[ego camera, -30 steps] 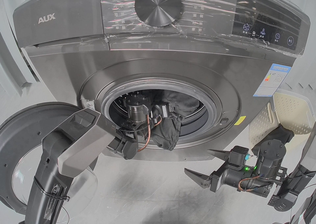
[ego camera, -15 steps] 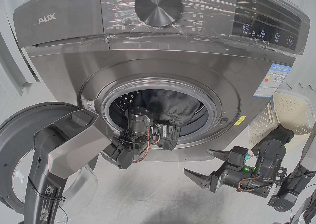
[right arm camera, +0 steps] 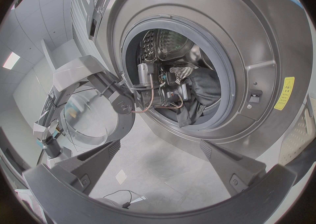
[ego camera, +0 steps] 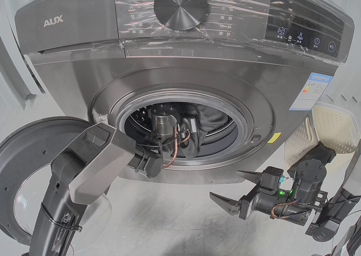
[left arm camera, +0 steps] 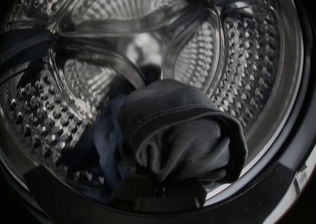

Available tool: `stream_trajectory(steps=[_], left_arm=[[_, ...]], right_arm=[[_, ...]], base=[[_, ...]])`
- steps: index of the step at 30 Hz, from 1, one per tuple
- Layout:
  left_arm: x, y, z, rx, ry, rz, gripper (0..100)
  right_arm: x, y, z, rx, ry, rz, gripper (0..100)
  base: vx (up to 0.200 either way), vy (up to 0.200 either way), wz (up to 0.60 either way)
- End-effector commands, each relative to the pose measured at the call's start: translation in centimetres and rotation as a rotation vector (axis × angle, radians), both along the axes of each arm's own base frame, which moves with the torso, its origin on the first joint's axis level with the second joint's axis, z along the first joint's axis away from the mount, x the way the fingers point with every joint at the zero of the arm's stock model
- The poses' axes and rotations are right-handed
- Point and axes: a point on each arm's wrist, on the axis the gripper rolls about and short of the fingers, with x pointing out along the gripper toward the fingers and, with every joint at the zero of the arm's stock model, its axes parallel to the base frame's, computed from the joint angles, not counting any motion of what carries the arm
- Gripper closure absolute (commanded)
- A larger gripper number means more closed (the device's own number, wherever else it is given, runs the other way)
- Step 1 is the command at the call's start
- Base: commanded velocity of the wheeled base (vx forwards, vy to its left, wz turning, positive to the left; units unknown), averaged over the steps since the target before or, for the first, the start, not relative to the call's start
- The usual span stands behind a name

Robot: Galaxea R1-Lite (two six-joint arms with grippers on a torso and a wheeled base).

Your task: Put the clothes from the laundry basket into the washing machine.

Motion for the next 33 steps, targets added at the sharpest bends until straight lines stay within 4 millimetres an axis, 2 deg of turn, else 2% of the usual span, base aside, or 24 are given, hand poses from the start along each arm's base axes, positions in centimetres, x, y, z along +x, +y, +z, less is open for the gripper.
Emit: stream_trajectory(steps=[1, 2, 3, 4, 9, 13, 14, 18, 21, 24, 25, 26, 33], left_arm=[[3.4, 0.2, 0.5, -0.087, -0.122, 0.087, 100], [3.4, 0.2, 0.5, -0.087, -0.122, 0.087, 100], [4.3, 0.4, 1.5, -0.12, -0.175, 0.111, 100], [4.5, 0.6, 0.9, -0.116, -0.168, 0.122, 100], [4.6, 1.1, 1.6, -0.131, -0.192, 0.137, 100], [4.6, 0.9, 0.9, -0.126, -0.184, 0.134, 100], [4.5, 0.7, 0.9, -0.125, -0.183, 0.13, 0], [4.1, 0.0, 0.6, -0.122, -0.172, 0.114, 0], [3.0, -0.4, -0.6, -0.078, -0.104, 0.098, 0], [0.9, -0.1, -0.7, -0.019, -0.019, 0.075, 0], [0.7, -0.2, -0.8, -0.015, -0.014, 0.072, 0], [-0.8, -0.4, -1.1, 0.017, 0.03, 0.043, 0], [-4.1, -0.3, 0.3, 0.055, 0.082, -0.019, 0]], right_arm=[[0.0, 0.0, 0.0, 0.001, 0.0, 0.001, 0], [0.0, 0.0, 0.0, 0.001, 0.0, 0.001, 0], [0.0, 0.0, 0.0, 0.001, 0.0, 0.002, 0], [0.0, 0.1, 0.0, 0.002, -0.001, 0.002, 0], [0.0, 0.1, 0.0, 0.002, -0.001, 0.002, 0], [0.0, 0.1, 0.0, 0.0, 0.001, 0.002, 0], [0.0, 0.0, 0.0, 0.0, 0.001, 0.002, 0], [0.0, 0.0, -0.1, -0.001, 0.002, 0.002, 0], [0.0, 0.0, 0.0, 0.0, 0.001, 0.002, 0], [0.0, 0.0, -0.1, -0.001, 0.002, 0.002, 0], [0.0, 0.0, -0.1, -0.001, 0.002, 0.001, 0], [0.0, 0.0, 0.0, 0.0, 0.001, 0.002, 0], [-0.1, 0.0, -0.1, -0.002, 0.004, 0.002, 0]], base=[[0.0, 0.0, 0.0], [0.0, 0.0, 0.0], [0.0, 0.0, 0.0], [0.0, 0.0, 0.0], [0.0, 0.0, 0.0], [0.0, 0.0, 0.0], [0.0, 0.0, 0.0], [0.0, 0.0, 0.0], [0.0, 0.0, 0.0], [0.0, 0.0, 0.0], [0.0, 0.0, 0.0], [0.0, 0.0, 0.0], [0.0, 0.0, 0.0]])
